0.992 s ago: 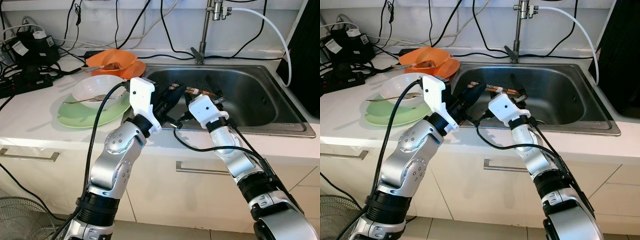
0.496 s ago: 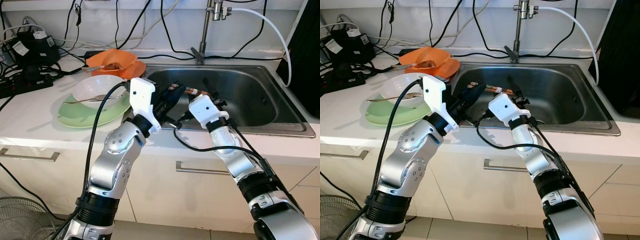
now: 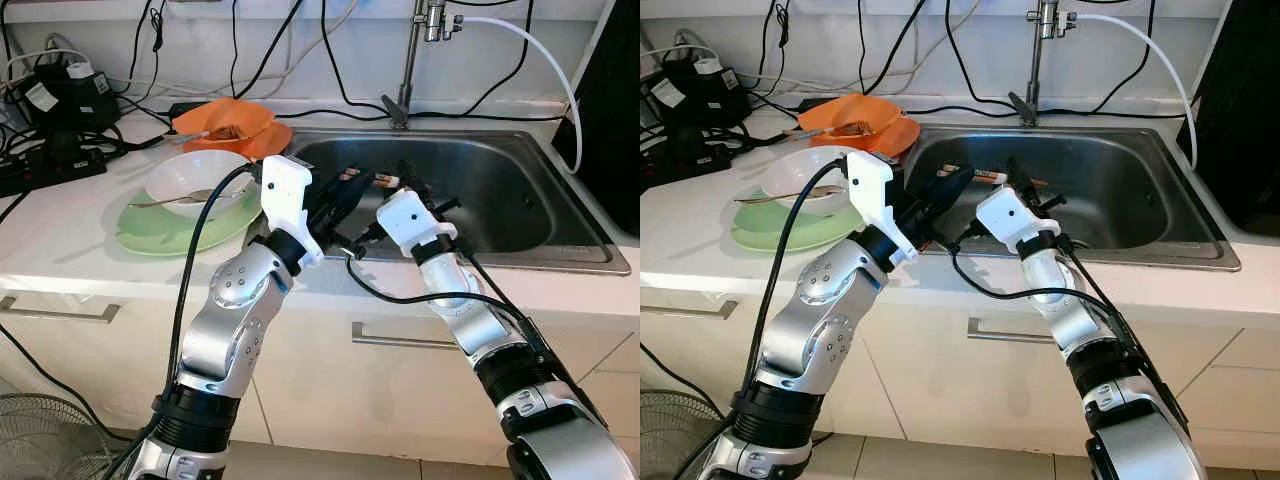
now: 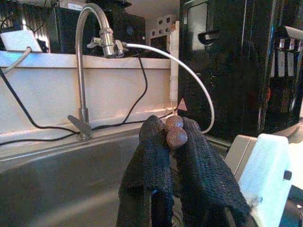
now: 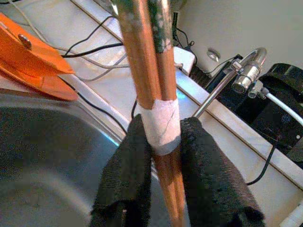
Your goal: Kitchen organization
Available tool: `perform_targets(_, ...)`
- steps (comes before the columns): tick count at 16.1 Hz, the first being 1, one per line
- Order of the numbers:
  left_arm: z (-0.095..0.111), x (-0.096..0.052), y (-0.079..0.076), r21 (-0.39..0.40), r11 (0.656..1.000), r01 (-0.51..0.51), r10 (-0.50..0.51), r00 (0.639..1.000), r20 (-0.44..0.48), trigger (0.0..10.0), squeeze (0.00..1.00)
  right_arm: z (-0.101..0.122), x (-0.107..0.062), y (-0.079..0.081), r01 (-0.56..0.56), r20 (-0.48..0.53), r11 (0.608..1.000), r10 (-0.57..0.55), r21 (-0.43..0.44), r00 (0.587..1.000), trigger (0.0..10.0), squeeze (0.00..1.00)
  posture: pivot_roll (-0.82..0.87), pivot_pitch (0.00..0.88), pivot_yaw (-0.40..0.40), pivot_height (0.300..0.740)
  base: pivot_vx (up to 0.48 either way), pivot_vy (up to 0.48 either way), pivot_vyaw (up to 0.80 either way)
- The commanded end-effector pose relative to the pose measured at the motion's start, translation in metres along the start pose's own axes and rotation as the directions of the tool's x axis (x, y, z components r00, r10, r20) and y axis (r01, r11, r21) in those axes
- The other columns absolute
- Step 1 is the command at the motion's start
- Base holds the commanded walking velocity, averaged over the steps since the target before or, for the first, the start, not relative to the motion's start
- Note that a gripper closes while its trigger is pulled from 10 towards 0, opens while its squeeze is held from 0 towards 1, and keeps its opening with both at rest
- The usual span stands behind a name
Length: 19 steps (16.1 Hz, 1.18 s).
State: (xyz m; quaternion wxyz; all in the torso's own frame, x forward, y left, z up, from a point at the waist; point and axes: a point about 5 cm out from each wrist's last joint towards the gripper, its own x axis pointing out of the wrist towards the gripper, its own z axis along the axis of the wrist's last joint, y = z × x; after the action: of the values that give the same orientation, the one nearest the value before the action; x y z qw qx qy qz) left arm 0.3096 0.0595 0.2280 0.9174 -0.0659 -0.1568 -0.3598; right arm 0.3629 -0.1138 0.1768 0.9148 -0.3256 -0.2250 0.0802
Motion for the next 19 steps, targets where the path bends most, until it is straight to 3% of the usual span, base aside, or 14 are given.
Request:
perform_targets(1, -0.003, -0.001, -0.002, 0.020, 1.000, 0.013, -0.013, 1.000, -0.024, 10.0, 0.00, 0.002, 0.003, -0.002, 0.012, 0.000, 1.000, -0.012, 0.008, 1.000, 0.0, 0.00, -0.01, 0.000, 0.068, 0.740, 0.000, 0.000, 0.00)
perform_targets(2, -0.004, 0.000, -0.002, 0.030, 1.000, 0.010, -0.009, 1.000, -0.027, 10.0, 0.00, 0.002, 0.003, -0.002, 0.012, 0.000, 1.000, -0.012, 0.008, 1.000, 0.0, 0.00, -0.01, 0.000, 0.068, 0.740, 0.000, 0.000, 0.00)
perform_targets(3, -0.004, 0.001, 0.000, 0.038, 0.999, -0.004, 0.005, 1.000, -0.027, 10.0, 0.95, 0.002, 0.003, -0.002, 0.012, 0.000, 1.000, -0.012, 0.008, 1.000, 0.0, 0.00, -0.01, 0.000, 0.069, 0.740, 0.000, 0.000, 0.00)
perform_targets(5, -0.005, 0.001, 0.002, 0.053, 0.998, -0.024, 0.025, 0.999, -0.027, 10.0, 1.00, 0.001, 0.003, -0.002, 0.013, -0.002, 1.000, -0.013, 0.007, 1.000, 0.0, 0.00, -0.02, 0.000, 0.070, 0.740, 0.000, 0.000, 0.00)
perform_targets(13, -0.005, -0.001, 0.005, 0.054, 0.998, -0.044, 0.045, 0.999, -0.028, 10.0, 1.00, -0.001, 0.003, -0.007, 0.027, -0.013, 1.000, -0.027, 0.000, 1.000, 0.0, 0.00, -0.01, 0.000, 0.066, 0.740, 0.000, 0.000, 0.00)
perform_targets(19, -0.001, -0.006, 0.015, 0.056, 0.993, -0.103, 0.104, 0.995, -0.009, 10.0, 1.00, -0.013, 0.004, -0.022, 0.079, -0.081, 0.997, -0.079, -0.008, 0.994, 0.0, 0.00, -0.01, 0.000, 0.061, 0.740, 0.000, 0.000, 0.00)
